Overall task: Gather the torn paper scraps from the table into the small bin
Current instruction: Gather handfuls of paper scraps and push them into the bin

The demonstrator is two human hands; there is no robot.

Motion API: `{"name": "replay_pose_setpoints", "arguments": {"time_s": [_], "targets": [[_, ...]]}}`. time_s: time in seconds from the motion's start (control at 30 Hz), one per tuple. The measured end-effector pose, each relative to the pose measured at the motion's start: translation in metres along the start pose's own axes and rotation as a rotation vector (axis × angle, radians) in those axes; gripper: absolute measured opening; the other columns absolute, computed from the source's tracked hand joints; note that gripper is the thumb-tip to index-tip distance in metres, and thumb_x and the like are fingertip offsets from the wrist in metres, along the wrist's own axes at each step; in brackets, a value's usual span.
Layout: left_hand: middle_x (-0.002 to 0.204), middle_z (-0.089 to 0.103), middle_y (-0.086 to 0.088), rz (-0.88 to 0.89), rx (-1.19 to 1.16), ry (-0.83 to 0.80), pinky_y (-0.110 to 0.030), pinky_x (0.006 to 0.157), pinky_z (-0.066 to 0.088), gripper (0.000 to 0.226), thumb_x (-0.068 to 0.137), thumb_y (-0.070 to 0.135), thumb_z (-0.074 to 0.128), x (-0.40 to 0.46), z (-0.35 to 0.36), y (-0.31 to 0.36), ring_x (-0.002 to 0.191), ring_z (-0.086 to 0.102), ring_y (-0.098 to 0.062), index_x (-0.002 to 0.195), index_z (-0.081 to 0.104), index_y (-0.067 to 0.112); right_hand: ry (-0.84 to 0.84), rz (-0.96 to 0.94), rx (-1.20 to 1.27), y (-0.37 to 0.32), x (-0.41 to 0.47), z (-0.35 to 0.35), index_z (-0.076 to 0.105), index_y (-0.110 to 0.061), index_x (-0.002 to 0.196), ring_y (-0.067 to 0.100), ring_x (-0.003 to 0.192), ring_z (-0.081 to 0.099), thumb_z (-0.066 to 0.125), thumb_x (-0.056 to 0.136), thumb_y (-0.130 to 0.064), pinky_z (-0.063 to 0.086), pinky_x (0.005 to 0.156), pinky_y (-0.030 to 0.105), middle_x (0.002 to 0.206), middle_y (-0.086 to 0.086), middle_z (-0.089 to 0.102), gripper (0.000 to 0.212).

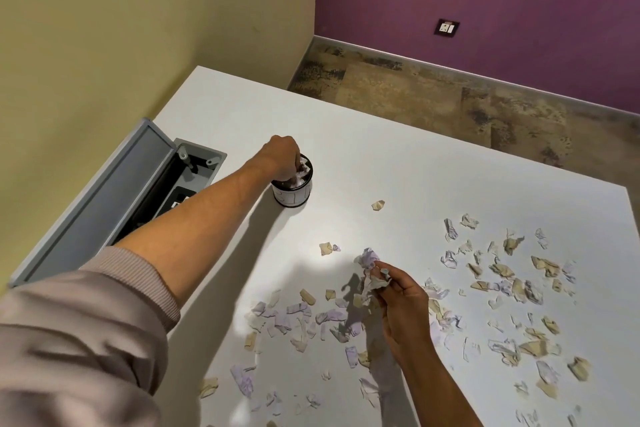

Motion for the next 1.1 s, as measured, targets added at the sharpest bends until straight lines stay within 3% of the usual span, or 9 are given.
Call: {"name": "replay_pose_setpoints", "arguments": {"time_s": [0.1, 0.2, 0.3, 0.47, 0.63, 0.77, 0.8, 0.9, 1.1], "targets": [[0.104, 0.063, -0.012, 0.013, -0.054, 0.092, -0.034, 0.075, 0.052, 0.022, 0.083, -0.002, 0.054, -0.001, -0.013, -0.001, 0.098, 0.062, -0.032, 0.085, 0.068, 0.014, -0.007, 0.008, 0.016, 0.001, -0.001, 0.002, 0.080, -0.021, 0.083, 0.012, 0.082, 0.072, 0.053, 0.086, 0.017, 0.055, 0.062, 0.018, 0.092, 0.003, 0.077, 0.047], [0.111, 0.062, -0.009, 0.041, -0.055, 0.168, -0.037, 0.083, 0.051, 0.028, 0.083, 0.000, 0.053, -0.001, -0.015, -0.001, 0.106, 0.059, -0.032, 0.099, 0.067, 0.018, -0.001, 0.024, 0.023, 0.003, -0.001, 0.004, 0.079, -0.020, 0.084, 0.011, 0.080, 0.072, 0.054, 0.086, 0.017, 0.055, 0.060, 0.018, 0.092, 0.004, 0.077, 0.045], [0.124, 0.062, -0.009, 0.106, -0.018, 0.055, -0.038, 0.089, 0.050, 0.040, 0.087, 0.000, 0.046, -0.004, 0.004, 0.000, 0.111, 0.057, -0.032, 0.116, 0.066, 0.020, -0.005, 0.023, 0.034, 0.003, 0.000, 0.006, 0.079, -0.019, 0.085, 0.012, 0.081, 0.072, 0.052, 0.086, 0.018, 0.055, 0.061, 0.018, 0.093, 0.004, 0.077, 0.045], [0.117, 0.064, -0.011, 0.124, 0.032, 0.036, -0.036, 0.080, 0.049, 0.036, 0.088, 0.004, 0.050, -0.014, 0.017, -0.003, 0.103, 0.059, -0.034, 0.114, 0.069, 0.020, -0.057, -0.006, 0.029, -0.003, 0.002, 0.012, 0.080, -0.022, 0.085, 0.012, 0.087, 0.072, 0.053, 0.088, 0.013, 0.055, 0.066, 0.017, 0.096, 0.004, 0.077, 0.043], [0.124, 0.063, -0.010, 0.111, -0.249, 0.347, -0.040, 0.097, 0.046, 0.046, 0.082, -0.008, 0.046, -0.047, 0.004, -0.017, 0.118, 0.055, -0.031, 0.119, 0.067, 0.010, -0.078, -0.006, 0.010, -0.004, 0.008, 0.019, 0.079, -0.021, 0.091, 0.017, 0.093, 0.072, 0.062, 0.088, 0.004, 0.057, 0.072, 0.021, 0.099, 0.007, 0.076, 0.031], [0.128, 0.060, -0.012, 0.021, -0.502, 0.543, -0.021, 0.102, 0.038, 0.039, 0.090, -0.007, 0.043, -0.099, 0.036, -0.043, 0.122, 0.050, -0.025, 0.122, 0.062, 0.003, -0.054, 0.011, 0.011, -0.010, 0.021, 0.034, 0.078, -0.016, 0.091, 0.017, 0.088, 0.073, 0.065, 0.086, 0.004, 0.057, 0.072, 0.021, 0.095, 0.007, 0.076, 0.024], [0.129, 0.060, -0.011, -0.002, -0.538, 0.535, -0.018, 0.101, 0.037, 0.036, 0.093, -0.005, 0.042, -0.110, 0.051, -0.050, 0.122, 0.050, -0.023, 0.122, 0.062, 0.004, -0.052, 0.008, 0.006, -0.013, 0.025, 0.040, 0.077, -0.013, 0.093, 0.016, 0.086, 0.073, 0.064, 0.085, 0.007, 0.057, 0.071, 0.021, 0.094, 0.006, 0.077, 0.025], [0.136, 0.057, -0.008, -0.031, -0.489, 0.459, -0.033, 0.112, 0.033, 0.032, 0.102, 0.009, 0.041, -0.134, 0.098, -0.068, 0.134, 0.044, -0.024, 0.127, 0.061, 0.009, -0.072, 0.001, -0.002, -0.025, 0.034, 0.058, 0.075, -0.013, 0.092, 0.010, 0.081, 0.073, 0.061, 0.084, 0.012, 0.054, 0.065, 0.017, 0.087, 0.002, 0.077, 0.029], [0.152, 0.041, -0.002, 0.103, -0.356, 0.289, -0.039, 0.123, 0.013, 0.041, 0.104, 0.023, 0.037, -0.154, 0.169, -0.075, 0.148, 0.023, -0.019, 0.141, 0.050, 0.013, -0.130, -0.007, -0.041, -0.050, 0.060, 0.104, 0.073, -0.010, 0.088, 0.008, 0.072, 0.071, 0.065, 0.082, 0.010, 0.053, 0.063, 0.016, 0.077, 0.000, 0.076, 0.022]]}}
Point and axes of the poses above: each hand's wrist, its own x-axis towards the middle knuckle, its own z-axis out of the palm, y = z × x, the point moved 6 cm from there along x, towards the middle knuckle
